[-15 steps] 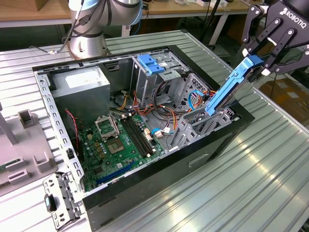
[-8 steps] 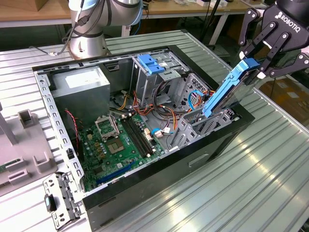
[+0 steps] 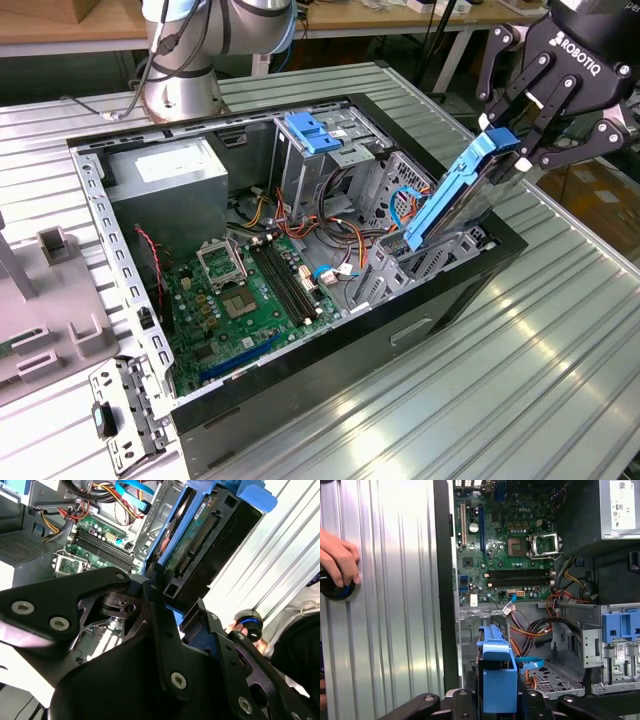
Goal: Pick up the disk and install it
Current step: 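Insert the disk into the insertion slot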
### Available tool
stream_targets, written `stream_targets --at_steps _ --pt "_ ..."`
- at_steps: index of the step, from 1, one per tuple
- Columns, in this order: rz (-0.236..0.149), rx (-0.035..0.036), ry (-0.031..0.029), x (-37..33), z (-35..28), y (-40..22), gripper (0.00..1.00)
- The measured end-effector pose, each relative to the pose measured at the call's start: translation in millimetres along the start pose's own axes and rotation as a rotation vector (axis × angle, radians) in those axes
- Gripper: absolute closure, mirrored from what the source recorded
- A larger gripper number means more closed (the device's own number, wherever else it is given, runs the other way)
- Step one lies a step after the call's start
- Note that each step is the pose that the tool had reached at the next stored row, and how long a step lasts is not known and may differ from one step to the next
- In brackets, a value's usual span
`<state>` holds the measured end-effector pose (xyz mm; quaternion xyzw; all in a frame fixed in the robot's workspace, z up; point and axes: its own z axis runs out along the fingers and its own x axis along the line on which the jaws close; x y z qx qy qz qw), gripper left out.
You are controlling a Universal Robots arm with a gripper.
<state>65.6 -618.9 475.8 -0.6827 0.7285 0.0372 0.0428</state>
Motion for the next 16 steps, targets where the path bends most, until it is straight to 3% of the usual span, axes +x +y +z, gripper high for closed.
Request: stream_targets --at_steps 5,16 --pt "0.0 0.0 -0.0001 -5.1 4.5 4.3 0.63" --pt "-0.013 -0.0014 0.0 -11.2 14.3 7.1 0.63"
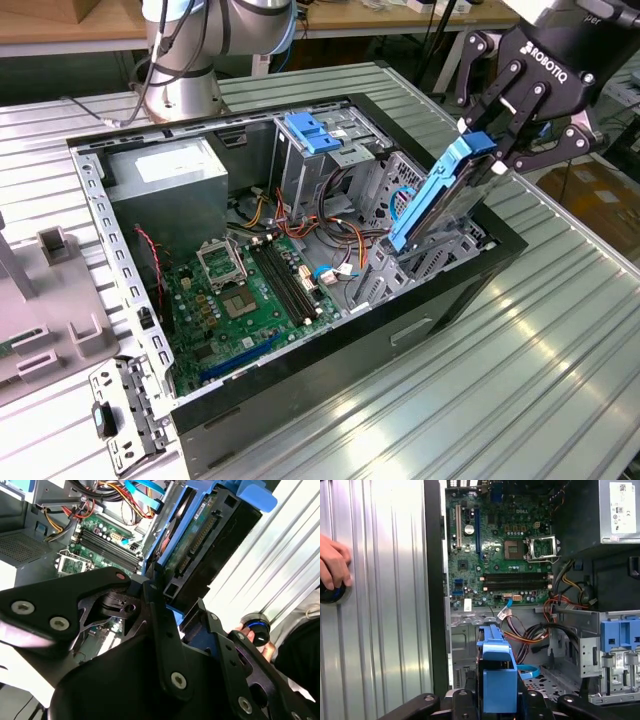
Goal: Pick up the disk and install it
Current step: 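Insert the disk into the insertion slot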
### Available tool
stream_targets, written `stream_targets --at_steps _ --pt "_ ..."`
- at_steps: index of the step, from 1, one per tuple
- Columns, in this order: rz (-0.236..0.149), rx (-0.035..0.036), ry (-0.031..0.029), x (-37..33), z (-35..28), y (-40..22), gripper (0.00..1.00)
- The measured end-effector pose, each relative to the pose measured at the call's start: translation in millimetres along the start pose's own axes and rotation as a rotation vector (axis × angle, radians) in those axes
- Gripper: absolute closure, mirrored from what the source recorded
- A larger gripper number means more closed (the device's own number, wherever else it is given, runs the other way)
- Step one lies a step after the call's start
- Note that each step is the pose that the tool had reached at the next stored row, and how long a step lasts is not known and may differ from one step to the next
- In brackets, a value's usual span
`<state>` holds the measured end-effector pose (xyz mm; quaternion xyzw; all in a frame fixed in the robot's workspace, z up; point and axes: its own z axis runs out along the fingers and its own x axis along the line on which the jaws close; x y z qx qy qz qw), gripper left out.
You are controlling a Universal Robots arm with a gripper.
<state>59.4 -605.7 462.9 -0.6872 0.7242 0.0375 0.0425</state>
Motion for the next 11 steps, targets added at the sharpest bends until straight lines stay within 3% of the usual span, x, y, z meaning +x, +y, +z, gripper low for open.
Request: stream_targets --at_steps 11 --pt "-0.01 -0.0012 -0.0002 -5.4 9.8 0.4 0.63"
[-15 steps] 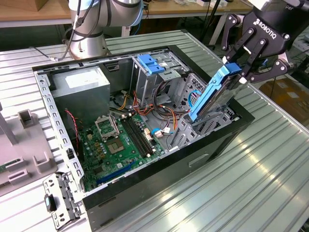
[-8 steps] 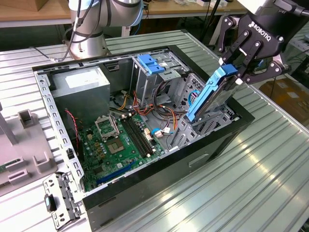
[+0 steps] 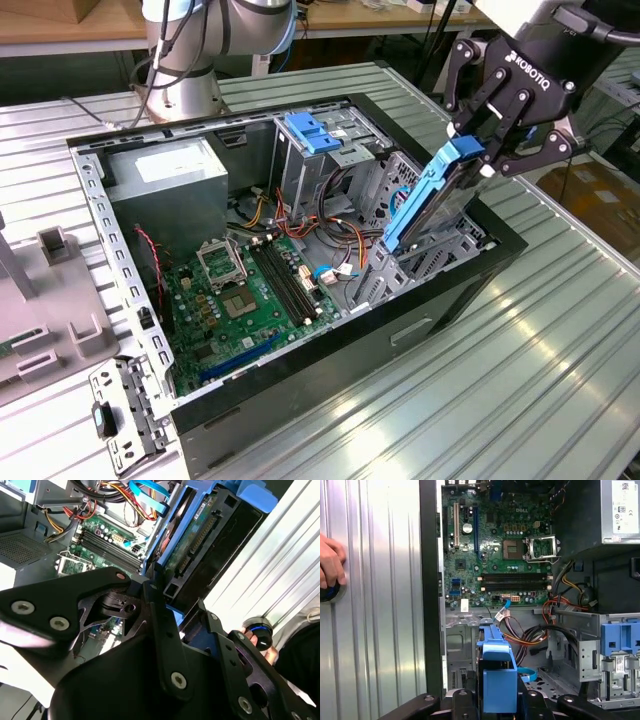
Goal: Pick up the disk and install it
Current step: 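Insert the disk into the insertion slot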
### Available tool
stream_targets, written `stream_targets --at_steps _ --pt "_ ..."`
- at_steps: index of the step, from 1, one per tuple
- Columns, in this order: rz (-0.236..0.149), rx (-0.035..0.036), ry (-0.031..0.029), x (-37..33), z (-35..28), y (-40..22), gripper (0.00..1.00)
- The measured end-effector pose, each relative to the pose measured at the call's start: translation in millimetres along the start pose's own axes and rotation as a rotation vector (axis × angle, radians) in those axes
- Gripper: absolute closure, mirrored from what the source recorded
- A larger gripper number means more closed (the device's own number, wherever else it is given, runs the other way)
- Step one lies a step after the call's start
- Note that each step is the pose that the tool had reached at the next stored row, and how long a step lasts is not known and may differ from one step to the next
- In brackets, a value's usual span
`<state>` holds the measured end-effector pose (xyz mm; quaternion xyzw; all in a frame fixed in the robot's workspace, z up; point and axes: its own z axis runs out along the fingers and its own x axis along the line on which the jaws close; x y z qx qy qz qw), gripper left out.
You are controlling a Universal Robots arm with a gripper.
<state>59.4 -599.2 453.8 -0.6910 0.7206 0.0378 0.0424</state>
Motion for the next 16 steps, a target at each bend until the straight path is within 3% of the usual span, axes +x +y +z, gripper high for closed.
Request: stream_targets --at_steps 5,10,11,16 --pt "-0.002 -0.0001 0.0005 -0.8 4.1 0.0 0.63" --pt "-0.005 -0.0003 0.0062 -0.6 6.8 -1.2 0.63" --pt "-0.007 -0.0004 0.0088 -0.4 8.8 -1.6 0.63" --pt "-0.012 -0.001 0.0092 0.4 16.2 -1.8 0.63"
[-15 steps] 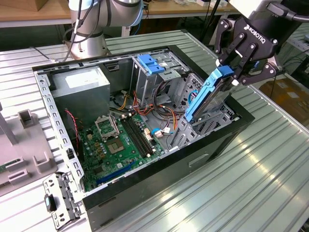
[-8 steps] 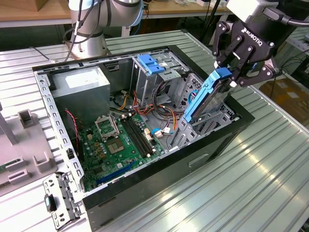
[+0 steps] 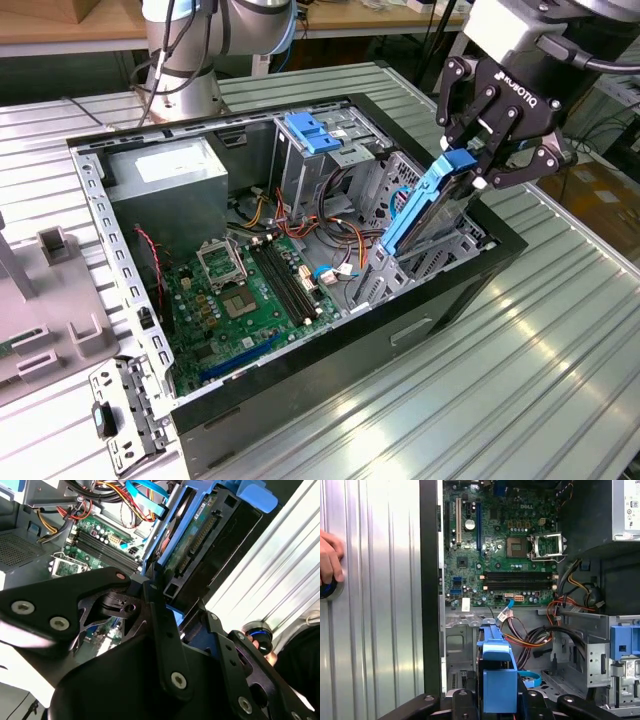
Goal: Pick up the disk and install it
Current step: 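Insert the disk into the insertion slot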
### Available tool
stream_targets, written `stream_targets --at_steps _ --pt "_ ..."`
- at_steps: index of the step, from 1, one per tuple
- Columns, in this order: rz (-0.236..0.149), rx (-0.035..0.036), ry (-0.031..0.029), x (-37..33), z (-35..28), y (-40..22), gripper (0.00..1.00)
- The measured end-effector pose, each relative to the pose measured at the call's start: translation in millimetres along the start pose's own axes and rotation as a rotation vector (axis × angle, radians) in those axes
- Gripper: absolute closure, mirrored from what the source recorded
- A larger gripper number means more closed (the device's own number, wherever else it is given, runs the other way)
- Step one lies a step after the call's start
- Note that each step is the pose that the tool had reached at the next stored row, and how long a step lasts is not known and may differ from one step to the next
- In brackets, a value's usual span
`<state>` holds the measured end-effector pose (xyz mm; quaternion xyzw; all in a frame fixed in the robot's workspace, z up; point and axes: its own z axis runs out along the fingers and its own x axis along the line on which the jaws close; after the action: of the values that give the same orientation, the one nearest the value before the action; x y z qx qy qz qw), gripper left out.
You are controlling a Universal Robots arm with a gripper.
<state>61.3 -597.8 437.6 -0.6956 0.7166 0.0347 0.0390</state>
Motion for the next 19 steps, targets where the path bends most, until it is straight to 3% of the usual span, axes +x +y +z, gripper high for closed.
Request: stream_targets --at_steps 5,19 --pt "-0.003 -0.0003 0.0 0.7 6.2 0.1 0.63" --pt "-0.005 -0.0006 0.0 1.5 14.7 0.1 0.63"
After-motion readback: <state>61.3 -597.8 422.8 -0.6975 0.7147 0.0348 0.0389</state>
